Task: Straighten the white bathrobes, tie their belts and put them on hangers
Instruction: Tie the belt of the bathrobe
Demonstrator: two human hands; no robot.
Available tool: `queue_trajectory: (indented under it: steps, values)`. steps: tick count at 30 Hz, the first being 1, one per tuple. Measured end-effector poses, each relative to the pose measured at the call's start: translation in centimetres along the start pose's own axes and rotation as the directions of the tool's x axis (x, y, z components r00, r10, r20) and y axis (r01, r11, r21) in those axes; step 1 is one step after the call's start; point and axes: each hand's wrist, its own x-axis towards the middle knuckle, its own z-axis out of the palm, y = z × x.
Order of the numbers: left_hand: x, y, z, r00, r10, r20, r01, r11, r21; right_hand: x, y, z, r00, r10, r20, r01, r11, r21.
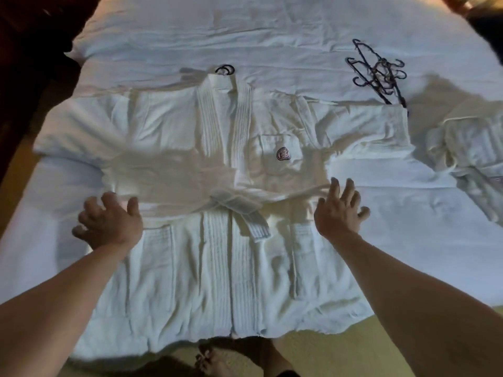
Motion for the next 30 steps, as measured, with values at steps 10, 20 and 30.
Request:
queue_trajectory:
  steps: [10,20,30]
  values:
    - [-12.0,14.8,-2.6,0.723,0.65,0.234,-0.64,0.757,-0.128,-3.4,3.5,-6.5,0.858,-0.254,0.446,0.293,0.956,-0.018]
    - [-15.7,30.9,-2.5,0.493,0.744,0.451,-0.803,0.589,-0.093,3.1,13.5,-10.4,0.876,-0.142,0.461,0.147,0.989,0.025]
    - [-14.8,49.3,8.6,0.551,0.674,0.492,-0.726,0.678,-0.116,25.5,19.3,-9.9,0.876,-0.226,0.426,0.179,0.973,0.149]
